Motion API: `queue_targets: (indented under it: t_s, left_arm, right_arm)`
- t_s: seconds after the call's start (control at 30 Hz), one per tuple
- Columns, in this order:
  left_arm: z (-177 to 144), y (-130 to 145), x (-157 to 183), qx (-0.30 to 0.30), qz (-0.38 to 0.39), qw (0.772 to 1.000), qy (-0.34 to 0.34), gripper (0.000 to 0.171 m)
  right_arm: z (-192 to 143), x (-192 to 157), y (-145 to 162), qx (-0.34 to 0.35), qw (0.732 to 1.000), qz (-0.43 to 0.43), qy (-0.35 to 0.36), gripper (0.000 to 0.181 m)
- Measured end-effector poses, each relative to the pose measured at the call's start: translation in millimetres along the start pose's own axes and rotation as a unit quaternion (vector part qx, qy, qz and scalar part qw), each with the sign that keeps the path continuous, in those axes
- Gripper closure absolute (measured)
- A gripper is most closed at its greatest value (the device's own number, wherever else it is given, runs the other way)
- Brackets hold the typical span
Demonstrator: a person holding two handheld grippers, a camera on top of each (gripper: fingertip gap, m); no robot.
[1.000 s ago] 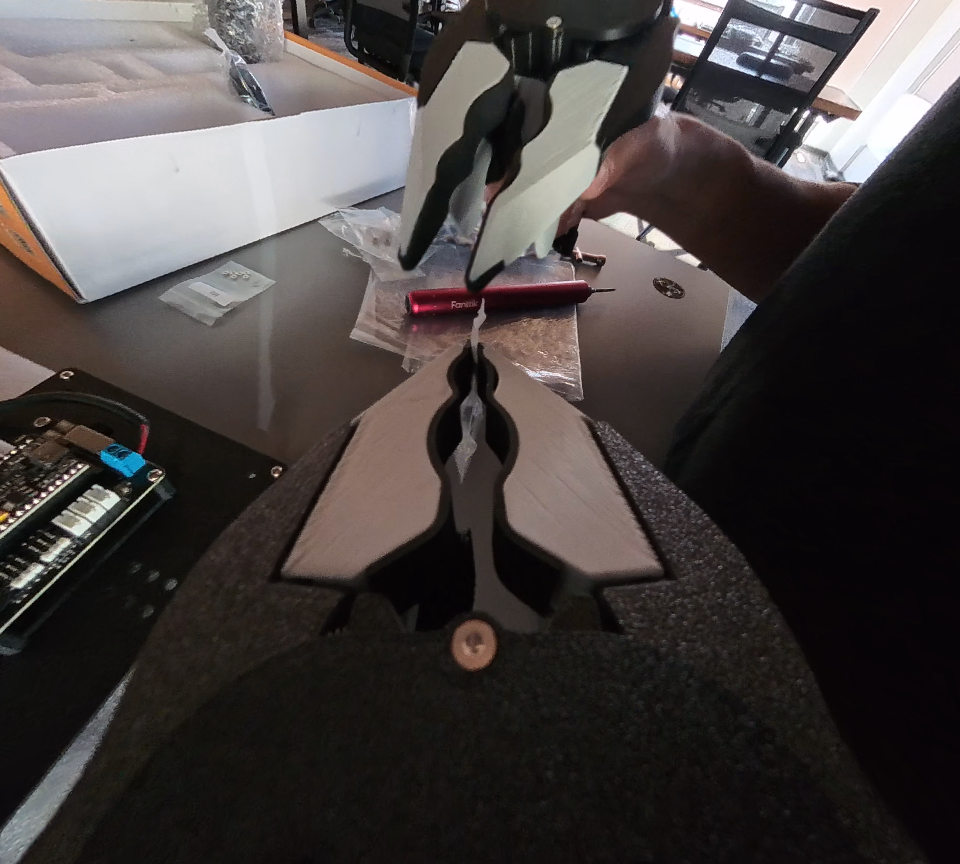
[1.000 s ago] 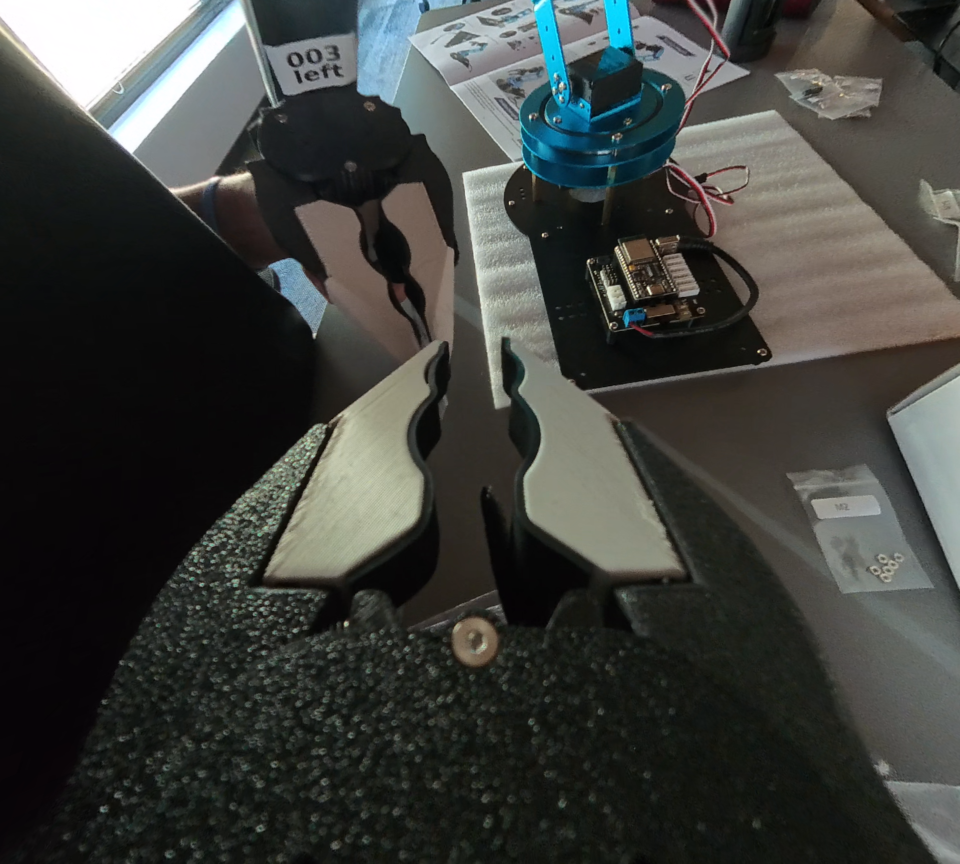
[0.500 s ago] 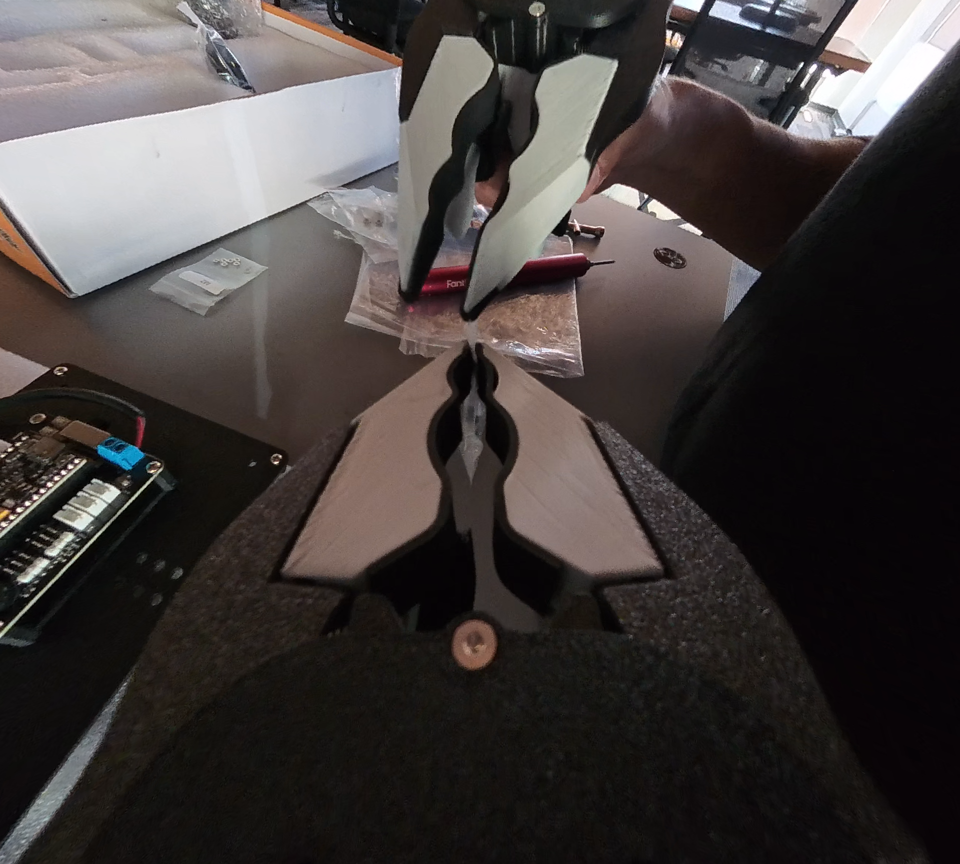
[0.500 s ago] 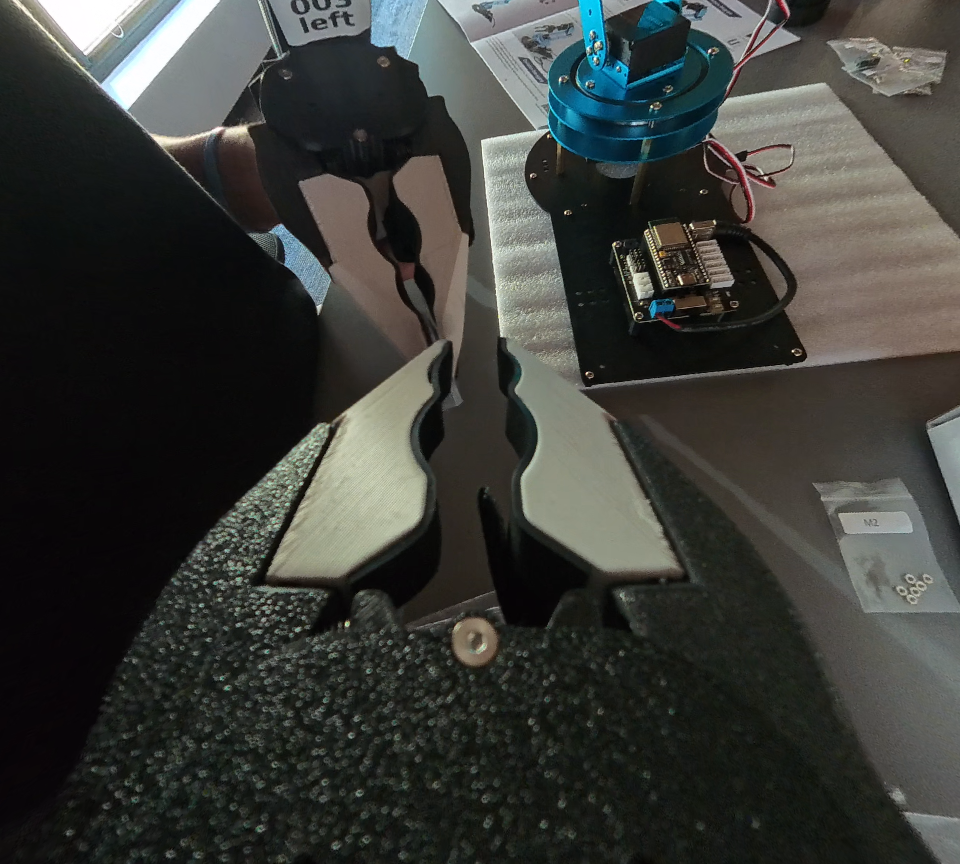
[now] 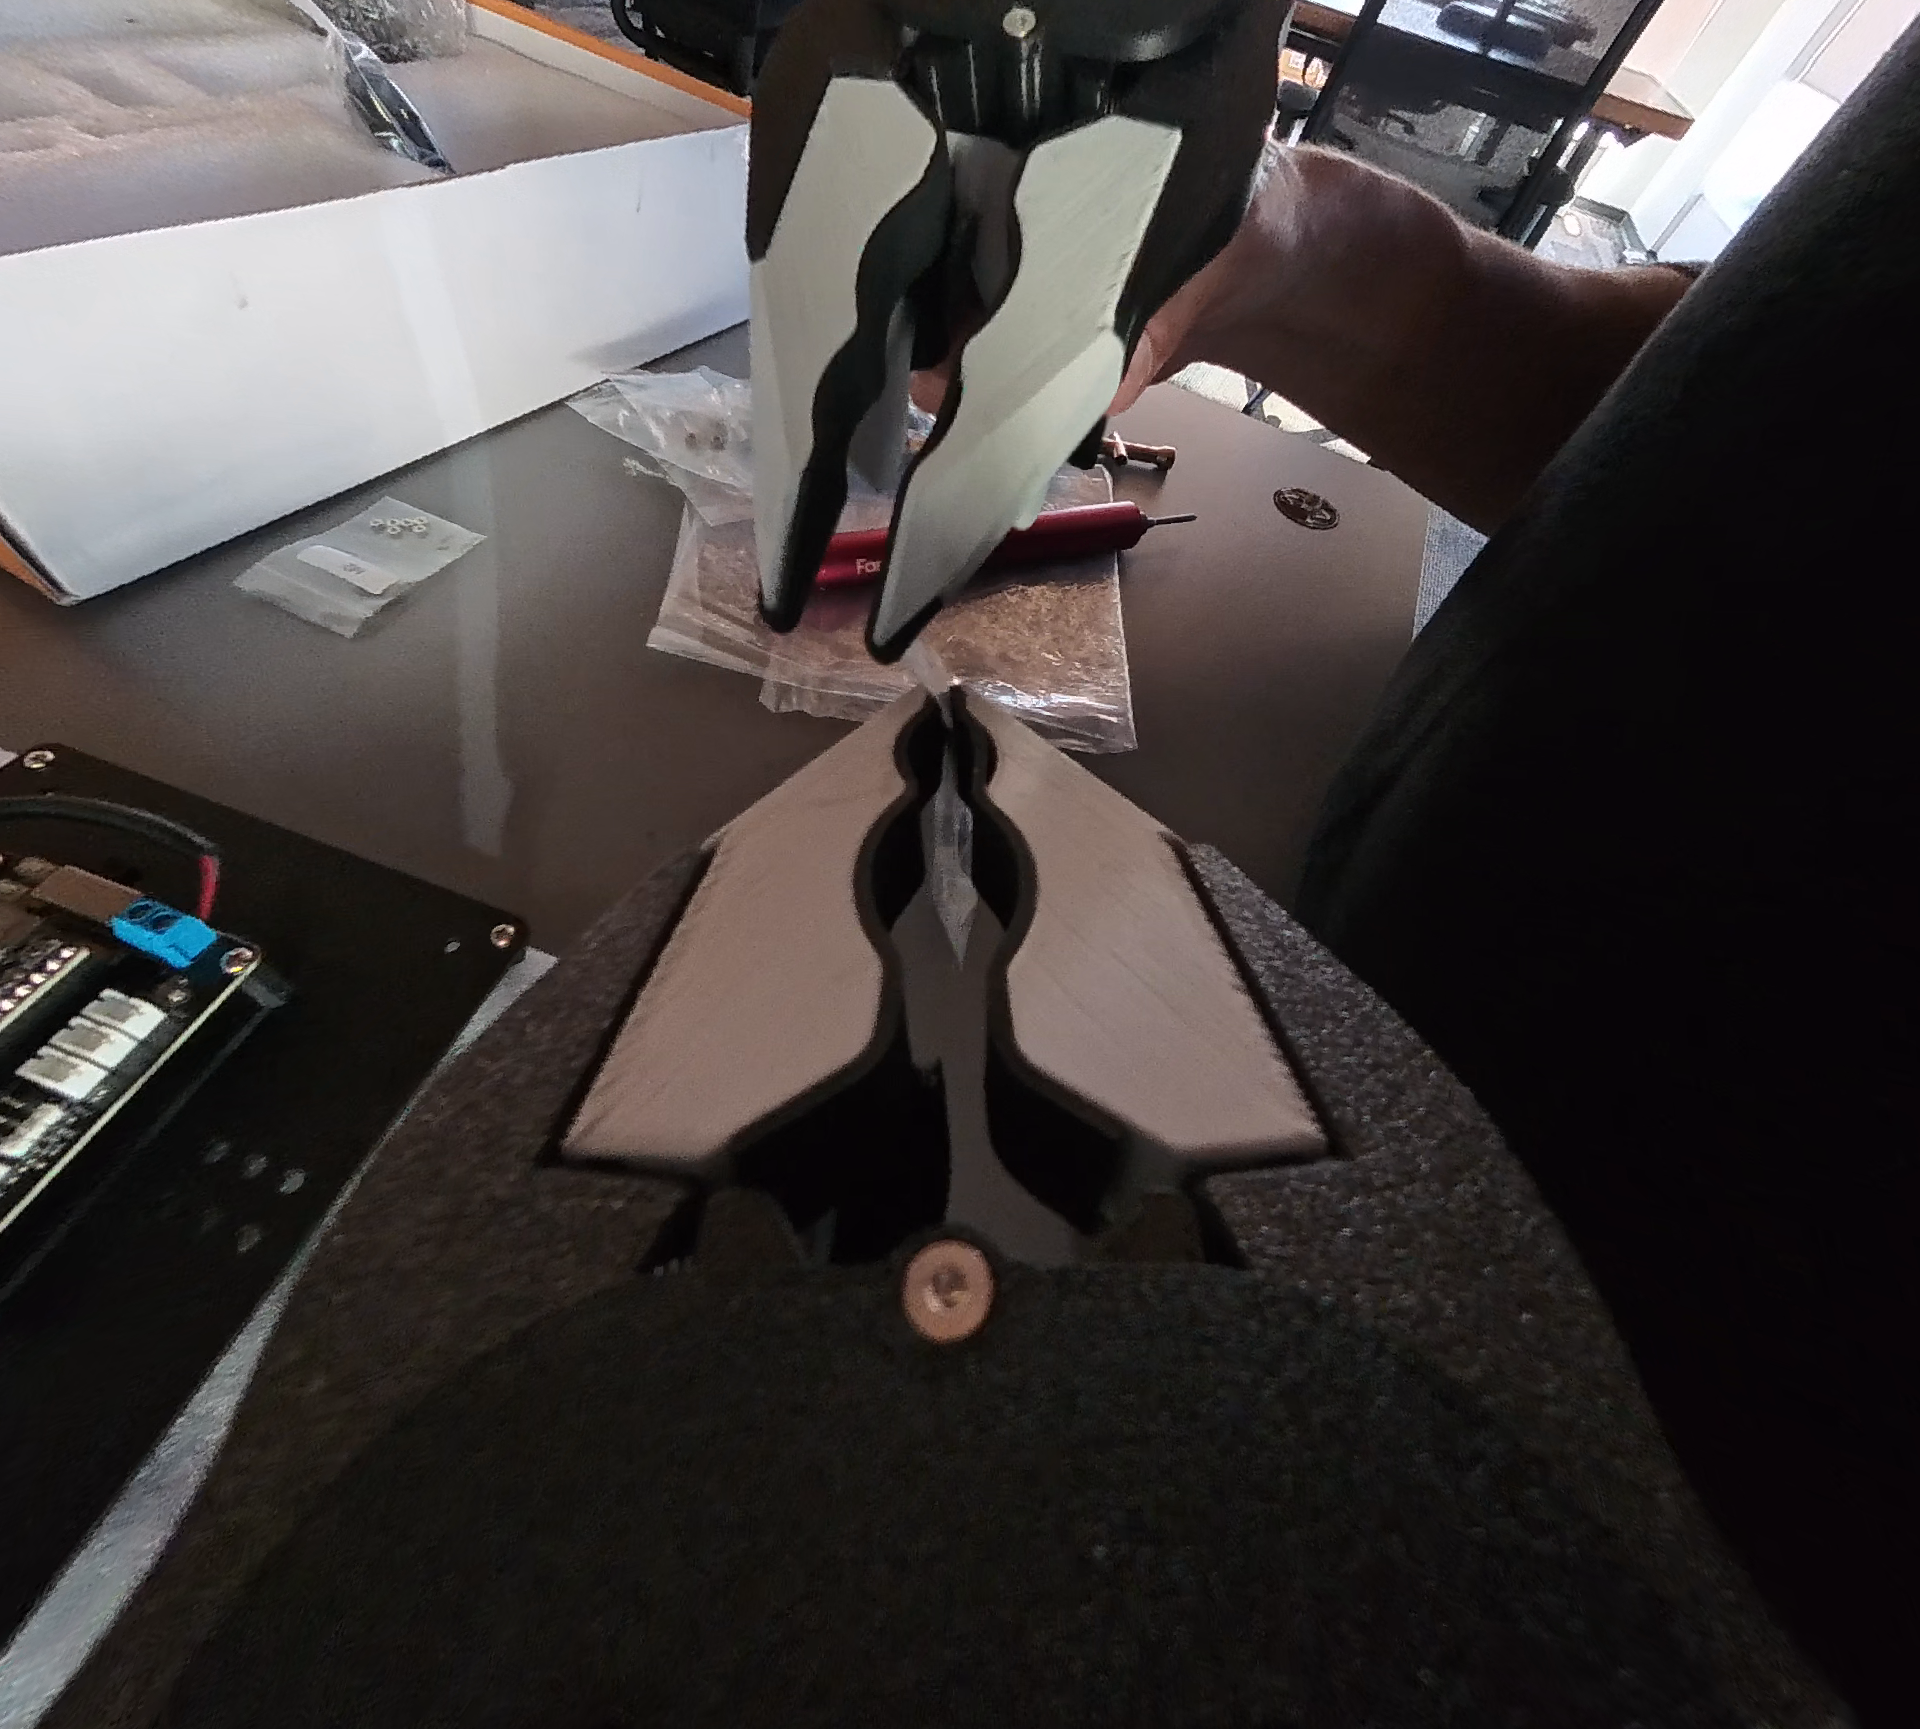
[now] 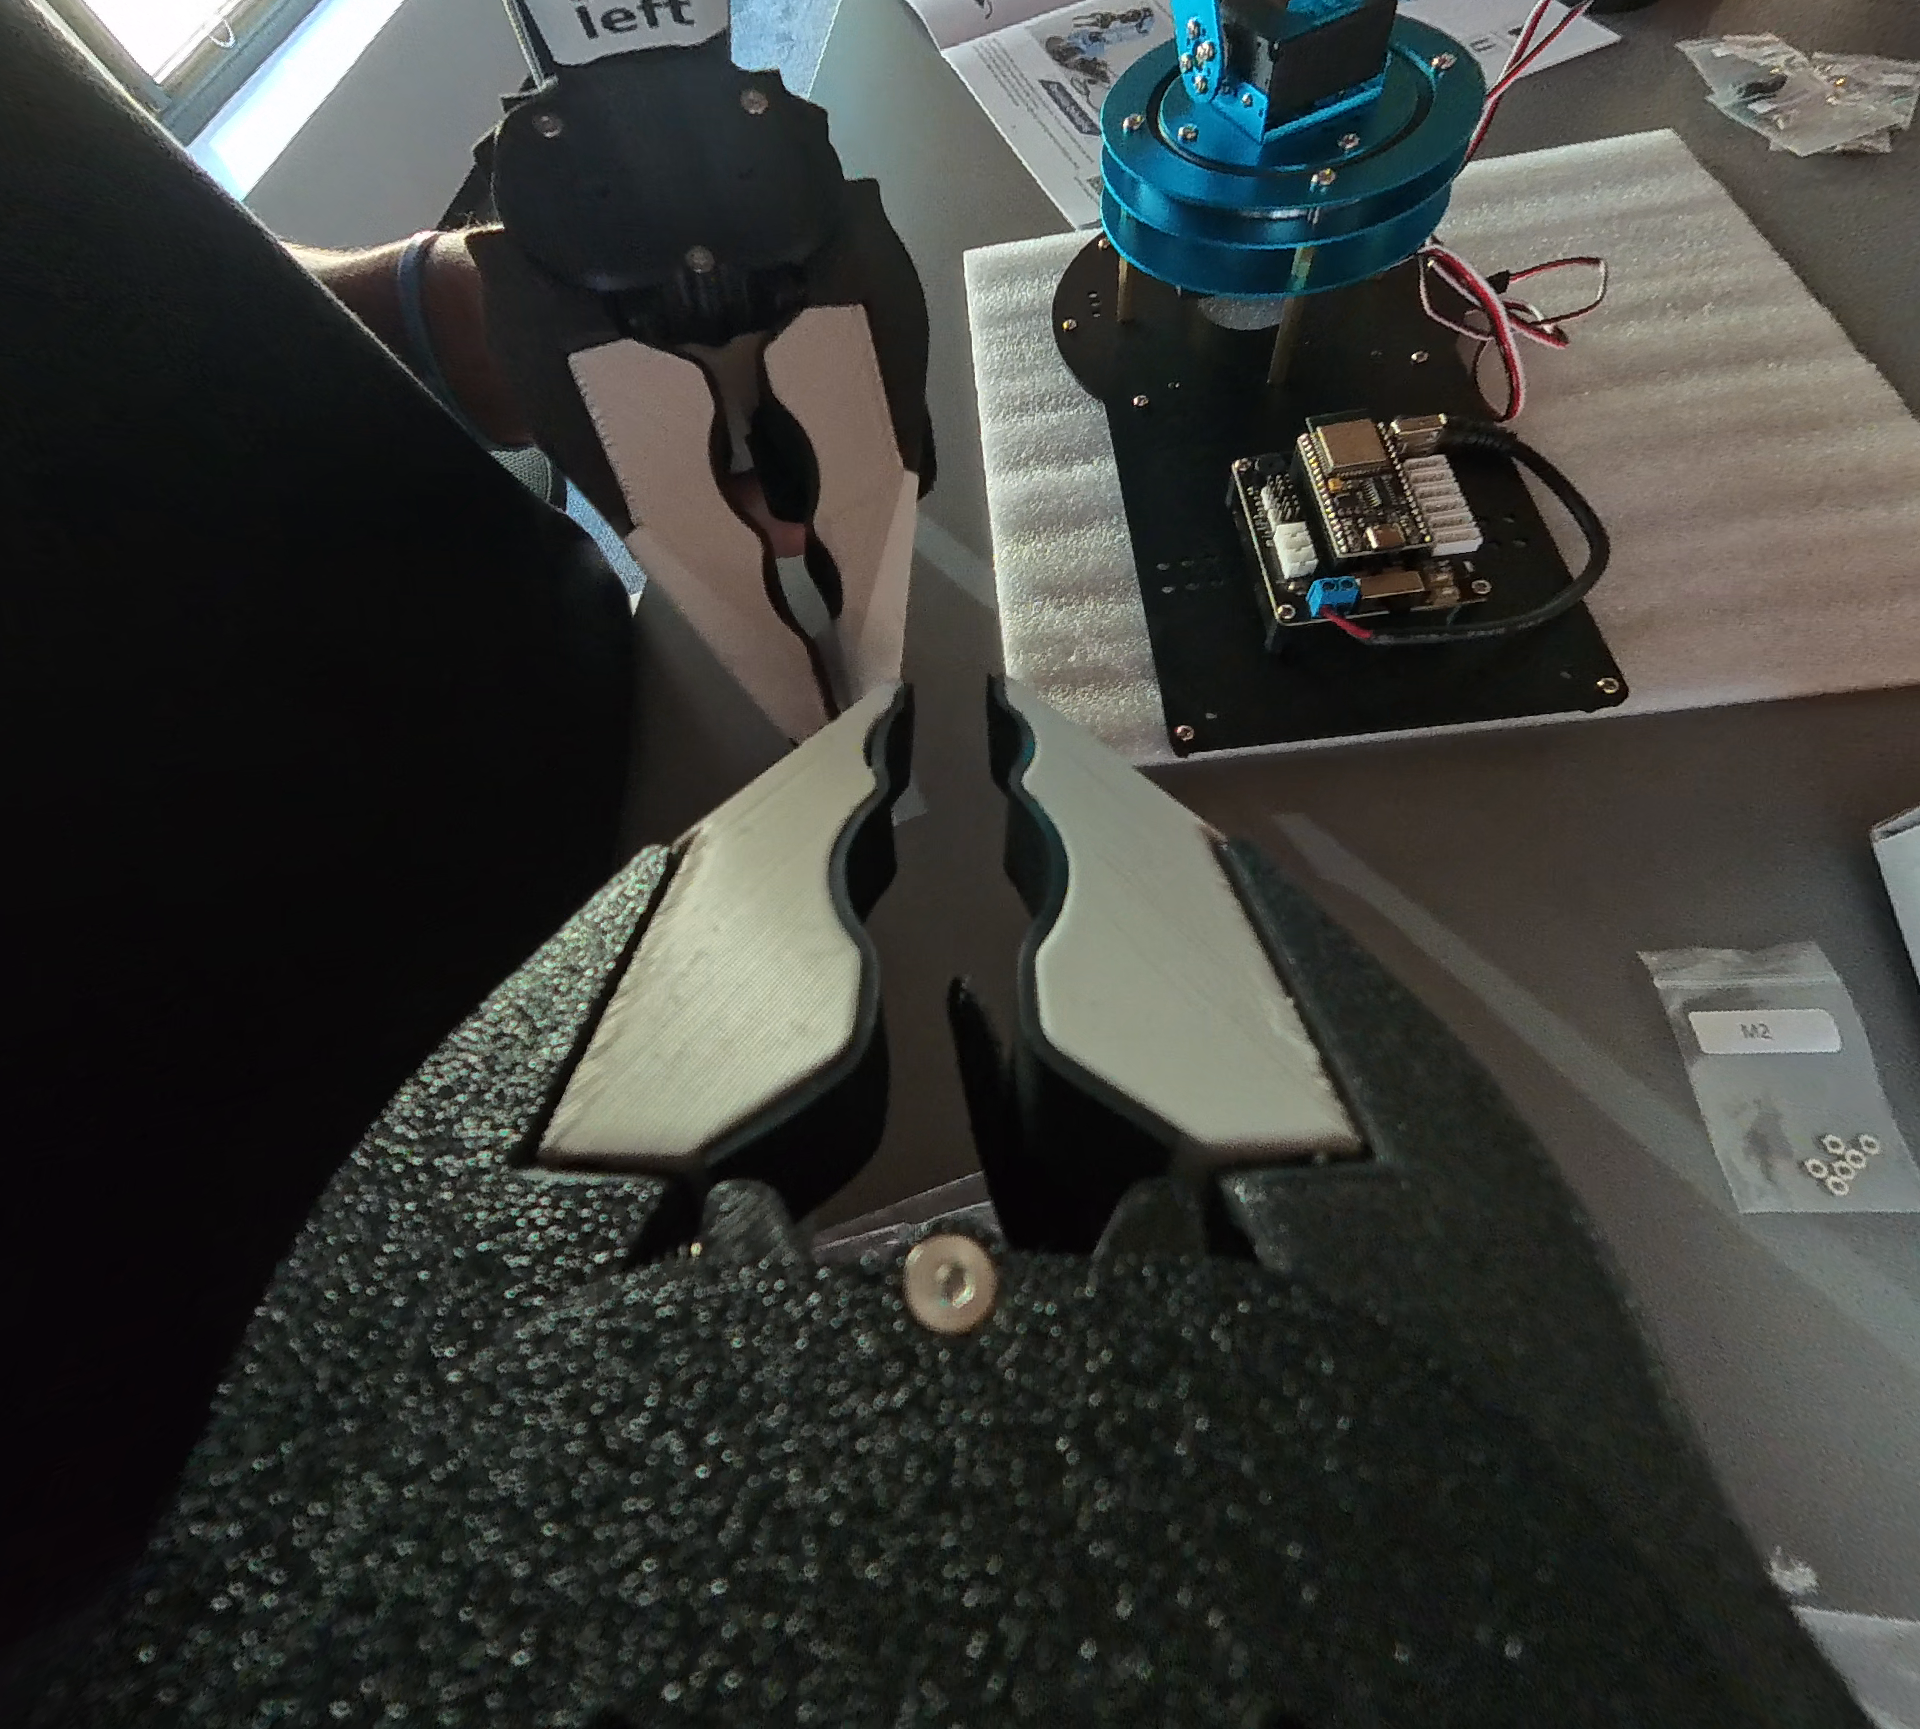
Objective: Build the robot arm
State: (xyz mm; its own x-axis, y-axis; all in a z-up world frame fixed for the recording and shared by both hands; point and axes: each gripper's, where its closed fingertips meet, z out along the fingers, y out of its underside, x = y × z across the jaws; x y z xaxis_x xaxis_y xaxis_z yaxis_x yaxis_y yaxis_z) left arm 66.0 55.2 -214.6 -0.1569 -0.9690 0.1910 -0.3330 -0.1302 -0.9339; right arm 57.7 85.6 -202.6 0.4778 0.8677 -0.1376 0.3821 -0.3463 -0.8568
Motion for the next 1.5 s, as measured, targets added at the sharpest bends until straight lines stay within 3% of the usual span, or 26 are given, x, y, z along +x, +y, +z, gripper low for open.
queue_targets:
  t_s: [0.47,1.1,1.23,1.43,1.5]
  left_arm:
    - [-2,1,-4,0.004,-0.013,1.000,-0.003,0.171]
    - [0,4,0,-0.014,0.019,1.000,-0.005,0.171]
    - [1,8,-1,-0.037,0.039,0.998,-0.015,0.171]
    - [5,17,-17,-0.081,0.045,0.994,-0.062,0.170]
    - [-2,14,-36,-0.077,0.021,0.990,-0.114,0.151]
  right_arm:
    - [-7,-5,-8,0.019,1.000,0.005,-0.024,0.165]
    - [2,-12,4,-0.013,0.999,0.007,-0.050,0.164]
    - [4,-21,9,-0.031,0.997,-0.017,-0.067,0.181]
    - [9,-9,19,-0.057,0.997,0.004,-0.044,0.181]
    - [9,1,19,-0.031,0.997,0.060,-0.038,0.181]
